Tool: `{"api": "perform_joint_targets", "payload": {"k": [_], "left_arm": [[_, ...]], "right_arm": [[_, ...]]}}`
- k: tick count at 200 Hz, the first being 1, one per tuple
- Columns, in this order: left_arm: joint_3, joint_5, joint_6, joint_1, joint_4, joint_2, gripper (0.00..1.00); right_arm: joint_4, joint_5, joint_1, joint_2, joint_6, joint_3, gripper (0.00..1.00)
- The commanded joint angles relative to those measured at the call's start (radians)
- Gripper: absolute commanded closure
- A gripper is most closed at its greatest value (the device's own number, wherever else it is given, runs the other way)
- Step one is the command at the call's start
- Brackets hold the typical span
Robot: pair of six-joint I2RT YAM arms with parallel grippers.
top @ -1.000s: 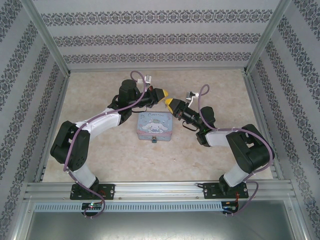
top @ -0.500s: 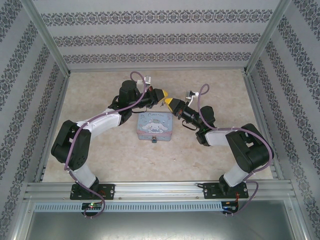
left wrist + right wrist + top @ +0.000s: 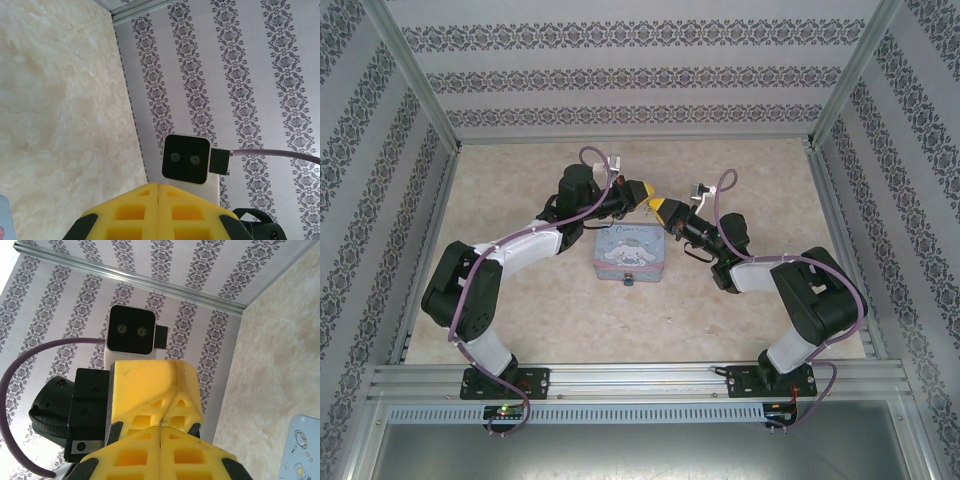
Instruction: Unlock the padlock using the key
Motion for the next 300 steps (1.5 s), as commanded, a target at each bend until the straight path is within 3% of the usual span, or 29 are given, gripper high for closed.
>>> {"api": "perform_joint_targets", "payload": {"k": [1,24,48,96,162,213,300], "left_arm": [[-0.014,-0.040,-0.003,0.010,0.049,-0.041,1.00],[-0.012,-0.028,-0.004,0.009,0.051,-0.043,1.00],[-0.016,-0.033,-0.005,0.010,0.041,-0.050,0.83],[-0.021,-0.027,-0.018,0.010,0.054,-0.046,0.75],[-0.057,-0.023,-0.043,0.001,0.099,-0.042,0.77],[-0.057,-0.030,-0.043,-0.020,0.109,-0.032,0.88],[-0.054,-0.040,-0.045,-0.039,0.110,-0.019,0.96]], "right_arm": [[0.053,0.015,-0.007,0.005,-0.008,-0.013,1.00],[0.053,0.007,-0.008,0.006,-0.007,-0.006,1.00],[0.053,-0.001,-0.009,0.007,-0.004,0.003,1.00],[0.053,-0.001,-0.010,0.013,-0.001,0.008,1.00],[0.053,0.003,-0.010,0.025,0.004,0.019,1.00],[0.053,0.006,-0.010,0.031,0.005,0.017,1.00],[0.053,0.009,-0.010,0.032,0.010,0.020,1.00]]}}
